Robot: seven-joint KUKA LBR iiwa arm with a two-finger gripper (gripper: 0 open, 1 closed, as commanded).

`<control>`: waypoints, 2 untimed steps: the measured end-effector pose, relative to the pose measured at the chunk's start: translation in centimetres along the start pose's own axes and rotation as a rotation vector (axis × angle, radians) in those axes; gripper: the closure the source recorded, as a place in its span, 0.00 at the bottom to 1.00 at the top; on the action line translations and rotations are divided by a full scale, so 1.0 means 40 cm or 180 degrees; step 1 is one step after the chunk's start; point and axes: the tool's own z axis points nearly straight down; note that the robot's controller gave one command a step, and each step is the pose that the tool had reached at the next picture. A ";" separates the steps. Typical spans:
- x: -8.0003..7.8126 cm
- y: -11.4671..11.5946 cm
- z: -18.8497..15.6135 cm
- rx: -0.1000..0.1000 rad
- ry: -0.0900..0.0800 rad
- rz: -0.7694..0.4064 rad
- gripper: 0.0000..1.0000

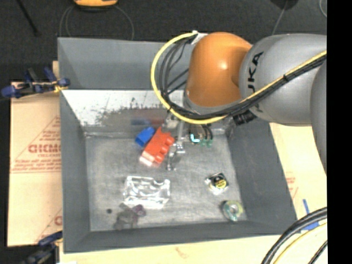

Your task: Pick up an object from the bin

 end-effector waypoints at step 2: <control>-0.146 0.009 0.229 -0.0003 -0.0043 0.0152 0.00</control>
Offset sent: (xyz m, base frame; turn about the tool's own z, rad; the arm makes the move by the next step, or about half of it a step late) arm 0.0153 0.0356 -0.1215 -0.0097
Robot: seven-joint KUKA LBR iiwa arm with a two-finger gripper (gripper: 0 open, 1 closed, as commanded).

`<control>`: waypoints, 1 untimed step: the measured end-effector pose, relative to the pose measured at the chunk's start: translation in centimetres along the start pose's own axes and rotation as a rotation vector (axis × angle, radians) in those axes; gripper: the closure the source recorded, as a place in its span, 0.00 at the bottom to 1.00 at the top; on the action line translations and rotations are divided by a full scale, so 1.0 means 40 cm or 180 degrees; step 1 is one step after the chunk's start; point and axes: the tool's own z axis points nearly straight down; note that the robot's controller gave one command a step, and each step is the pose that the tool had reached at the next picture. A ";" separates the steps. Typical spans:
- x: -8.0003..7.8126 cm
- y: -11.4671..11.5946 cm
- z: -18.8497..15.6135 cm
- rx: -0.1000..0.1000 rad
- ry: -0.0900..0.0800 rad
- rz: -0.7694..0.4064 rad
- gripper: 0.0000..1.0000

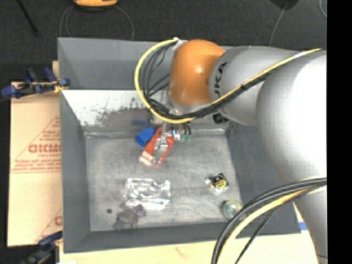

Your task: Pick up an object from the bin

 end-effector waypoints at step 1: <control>0.001 0.013 0.055 0.0003 0.0009 -0.0041 0.00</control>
Offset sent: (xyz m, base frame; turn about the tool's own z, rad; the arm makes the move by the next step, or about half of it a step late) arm -0.0009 0.0081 -0.0366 -0.0145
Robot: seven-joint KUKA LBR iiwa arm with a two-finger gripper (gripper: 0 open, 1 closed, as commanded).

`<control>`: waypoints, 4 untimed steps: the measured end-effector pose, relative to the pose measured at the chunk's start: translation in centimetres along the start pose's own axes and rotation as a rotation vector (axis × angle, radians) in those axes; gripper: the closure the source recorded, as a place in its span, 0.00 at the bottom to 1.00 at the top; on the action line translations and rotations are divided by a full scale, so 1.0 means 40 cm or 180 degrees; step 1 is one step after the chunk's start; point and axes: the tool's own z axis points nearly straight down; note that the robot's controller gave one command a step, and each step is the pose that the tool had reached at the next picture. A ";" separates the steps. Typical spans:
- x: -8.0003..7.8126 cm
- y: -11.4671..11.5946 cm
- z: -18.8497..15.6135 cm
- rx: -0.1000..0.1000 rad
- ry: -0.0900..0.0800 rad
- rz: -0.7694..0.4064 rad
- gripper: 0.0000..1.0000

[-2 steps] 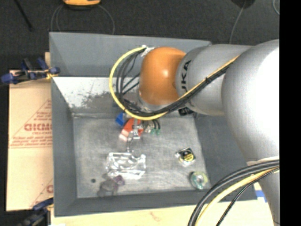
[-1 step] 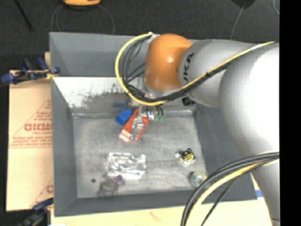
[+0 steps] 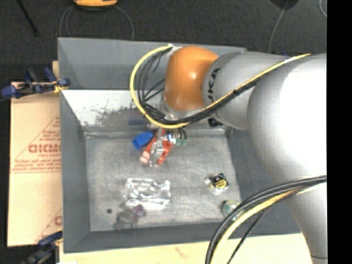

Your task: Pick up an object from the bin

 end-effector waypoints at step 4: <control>-0.012 0.030 0.019 -0.0010 -0.0036 0.0184 1.00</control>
Offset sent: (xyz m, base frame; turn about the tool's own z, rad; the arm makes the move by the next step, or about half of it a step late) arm -0.0005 0.0123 -0.0145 0.0580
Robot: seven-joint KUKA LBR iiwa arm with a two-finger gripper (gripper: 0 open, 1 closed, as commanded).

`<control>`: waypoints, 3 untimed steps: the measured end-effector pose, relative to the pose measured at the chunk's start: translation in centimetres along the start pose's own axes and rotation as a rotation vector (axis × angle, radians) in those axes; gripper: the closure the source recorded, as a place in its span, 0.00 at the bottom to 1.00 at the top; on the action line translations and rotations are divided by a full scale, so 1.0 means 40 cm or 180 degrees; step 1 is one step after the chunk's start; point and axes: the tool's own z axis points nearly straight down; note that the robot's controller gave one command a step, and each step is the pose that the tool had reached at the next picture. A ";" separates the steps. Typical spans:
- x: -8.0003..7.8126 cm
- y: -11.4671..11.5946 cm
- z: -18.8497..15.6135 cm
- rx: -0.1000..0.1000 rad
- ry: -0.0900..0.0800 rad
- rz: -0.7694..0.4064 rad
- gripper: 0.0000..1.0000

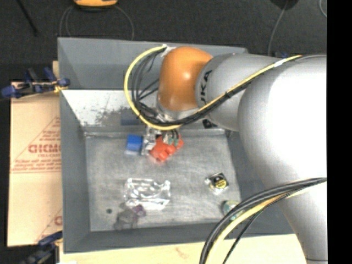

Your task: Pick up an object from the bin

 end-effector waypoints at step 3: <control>0.121 0.135 -0.492 0.0000 0.0019 -0.0001 1.00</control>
Offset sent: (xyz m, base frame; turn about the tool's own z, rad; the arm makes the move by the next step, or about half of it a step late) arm -0.0322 0.0505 -0.0071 0.0091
